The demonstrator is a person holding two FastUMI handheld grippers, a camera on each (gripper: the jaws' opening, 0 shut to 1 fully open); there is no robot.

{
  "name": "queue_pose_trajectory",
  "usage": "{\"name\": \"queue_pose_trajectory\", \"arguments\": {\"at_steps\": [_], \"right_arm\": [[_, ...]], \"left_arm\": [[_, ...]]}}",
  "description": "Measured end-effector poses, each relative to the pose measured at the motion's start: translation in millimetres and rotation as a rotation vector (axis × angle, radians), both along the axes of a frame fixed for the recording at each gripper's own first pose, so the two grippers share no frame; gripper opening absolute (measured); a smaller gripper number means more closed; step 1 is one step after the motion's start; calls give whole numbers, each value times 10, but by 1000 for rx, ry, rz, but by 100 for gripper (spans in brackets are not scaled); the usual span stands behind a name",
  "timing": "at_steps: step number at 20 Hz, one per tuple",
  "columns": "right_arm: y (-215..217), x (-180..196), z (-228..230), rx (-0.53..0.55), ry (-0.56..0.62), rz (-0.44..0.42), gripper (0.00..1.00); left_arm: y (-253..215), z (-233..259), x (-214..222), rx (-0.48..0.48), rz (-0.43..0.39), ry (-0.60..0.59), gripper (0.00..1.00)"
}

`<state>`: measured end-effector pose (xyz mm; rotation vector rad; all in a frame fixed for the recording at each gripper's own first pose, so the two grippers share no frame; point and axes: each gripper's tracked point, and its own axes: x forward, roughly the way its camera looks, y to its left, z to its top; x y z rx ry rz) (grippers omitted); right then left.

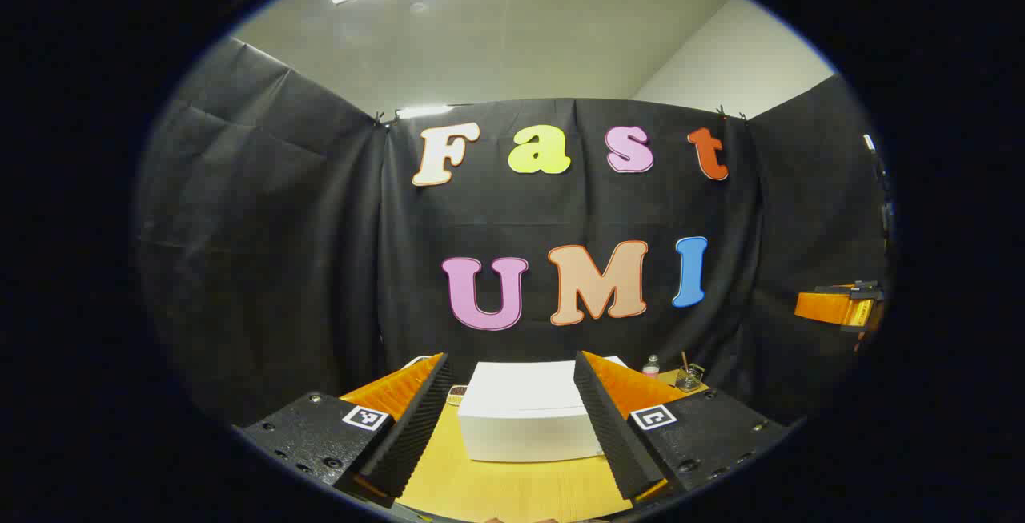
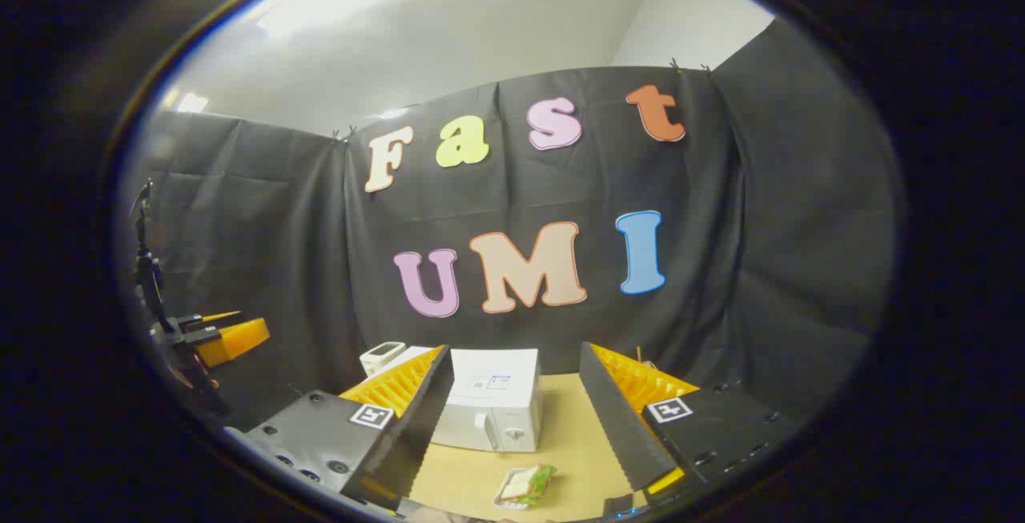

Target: Open the microwave oven with the left hand, put the food in, and close the microwave oven.

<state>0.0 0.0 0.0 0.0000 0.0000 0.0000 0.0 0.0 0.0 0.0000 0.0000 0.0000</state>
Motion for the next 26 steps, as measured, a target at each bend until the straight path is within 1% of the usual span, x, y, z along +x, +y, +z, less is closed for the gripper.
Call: {"name": "queue_pose_trajectory", "arguments": {"at_steps": [2,3,4,5,6,7,8,9,10,11,14,15,16,17,18,19,20,23,24,25,26], "right_arm": [[-59,-22,-31,-2,12,-11,98],[-83,-41,-23,-6,15,-14,98],[-104,-63,-7,-8,11,-16,91],[-121,-73,18,-10,2,-18,98],[-142,-88,36,-11,-5,-20,98],[-159,-113,30,-10,-7,-21,98],[-169,-123,10,-10,-1,-17,98],[-175,-129,-18,-9,6,-14,100],[-197,-129,-28,-8,9,-17,98],[-225,-129,-53,-11,13,-21,91],[-216,-127,-140,-21,32,-8,91],[-224,-111,-174,-23,40,-9,98],[-229,-97,-192,-24,47,-9,91],[-238,-80,-215,-23,51,-12,91],[-240,-59,-217,-19,51,-12,91],[-236,-47,-233,-14,51,-11,91],[-230,-33,-245,-9,53,-10,98],[-218,22,-300,8,55,-6,98],[-224,38,-303,10,49,-6,91],[-230,49,-309,10,41,-5,91],[-243,68,-313,13,32,-9,98]], "left_arm": [[-38,18,-45,-3,-7,-8,94],[-60,18,-60,-6,-15,-7,91],[-76,3,-77,-9,-21,-5,91],[-77,5,-84,-10,-25,-4,94],[-74,-3,-100,-10,-28,-3,94],[-71,-3,-110,-17,-33,-5,91],[-93,-14,-109,-21,-42,-4,94],[-92,-22,-108,-22,-44,-1,94],[-68,-41,-118,-22,-43,1,91],[-51,-42,-124,-22,-40,2,91],[38,-70,-117,-27,-27,4,92],[75,-79,-112,-27,-19,3,92],[112,-93,-127,-26,-11,2,91],[142,-96,-121,-28,-5,2,91],[148,-125,-120,-31,-2,5,94],[147,-152,-105,-36,-4,8,91],[138,-189,-97,-42,-7,11,94],[-14,-376,-44,-56,-62,21,95],[-59,-492,-29,-66,-81,30,95],[-123,-599,-22,-76,-106,42,92],[-199,-714,-11,-87,-137,49,95]]}}
